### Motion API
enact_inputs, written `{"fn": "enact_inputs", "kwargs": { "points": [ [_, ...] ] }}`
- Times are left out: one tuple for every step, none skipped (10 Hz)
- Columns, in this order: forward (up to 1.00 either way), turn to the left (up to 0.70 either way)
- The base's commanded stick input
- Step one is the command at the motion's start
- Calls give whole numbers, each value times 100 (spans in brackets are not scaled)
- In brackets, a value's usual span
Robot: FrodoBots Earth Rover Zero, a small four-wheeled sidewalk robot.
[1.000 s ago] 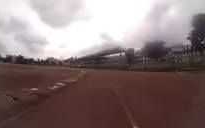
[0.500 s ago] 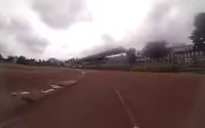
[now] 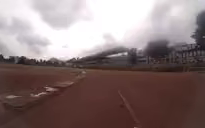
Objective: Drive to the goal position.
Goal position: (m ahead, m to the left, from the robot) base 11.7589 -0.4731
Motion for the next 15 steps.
{"fn": "enact_inputs", "kwargs": {
  "points": [
    [100,0],
    [100,0],
    [100,0],
    [100,0],
    [100,0],
    [100,0],
    [100,0],
    [100,0],
    [100,0],
    [100,0],
    [100,0],
    [100,0],
    [100,0],
    [100,0],
    [100,0]
  ]
}}
